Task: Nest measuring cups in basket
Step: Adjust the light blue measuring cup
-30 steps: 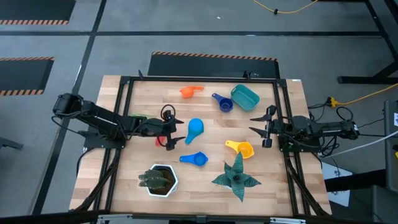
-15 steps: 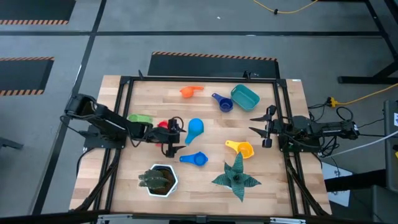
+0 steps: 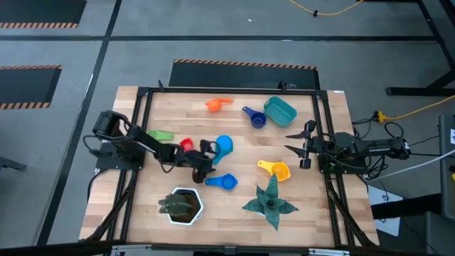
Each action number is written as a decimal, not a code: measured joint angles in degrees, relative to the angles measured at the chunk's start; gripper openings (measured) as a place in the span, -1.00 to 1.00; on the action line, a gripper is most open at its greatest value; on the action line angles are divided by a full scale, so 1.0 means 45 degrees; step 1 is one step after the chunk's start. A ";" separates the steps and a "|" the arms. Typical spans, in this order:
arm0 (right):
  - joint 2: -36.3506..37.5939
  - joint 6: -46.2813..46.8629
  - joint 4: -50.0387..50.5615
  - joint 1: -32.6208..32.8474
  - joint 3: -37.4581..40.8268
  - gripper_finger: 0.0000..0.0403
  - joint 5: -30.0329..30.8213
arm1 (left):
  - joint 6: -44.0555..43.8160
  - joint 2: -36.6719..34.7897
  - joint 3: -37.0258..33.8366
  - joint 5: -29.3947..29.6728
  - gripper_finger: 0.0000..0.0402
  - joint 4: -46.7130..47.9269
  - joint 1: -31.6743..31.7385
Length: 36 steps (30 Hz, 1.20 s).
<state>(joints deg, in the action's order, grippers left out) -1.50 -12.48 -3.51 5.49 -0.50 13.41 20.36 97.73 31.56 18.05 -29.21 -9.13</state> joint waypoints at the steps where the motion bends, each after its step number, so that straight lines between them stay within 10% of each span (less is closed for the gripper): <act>1: 0.0000 0.0002 0.0000 -0.0004 -0.0002 -0.13 0.0000 | 0.0164 0.0102 0.0107 0.0137 0.66 0.0003 -0.0002; 36: 0.0001 0.0001 0.0001 0.0001 -0.0002 -0.13 -0.0001 | 0.0859 0.0199 0.0233 0.1226 -0.33 0.1054 -0.0155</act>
<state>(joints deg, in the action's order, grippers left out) -1.49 -12.47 -3.50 5.50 -0.51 13.40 24.23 98.63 32.61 23.57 -24.47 -9.82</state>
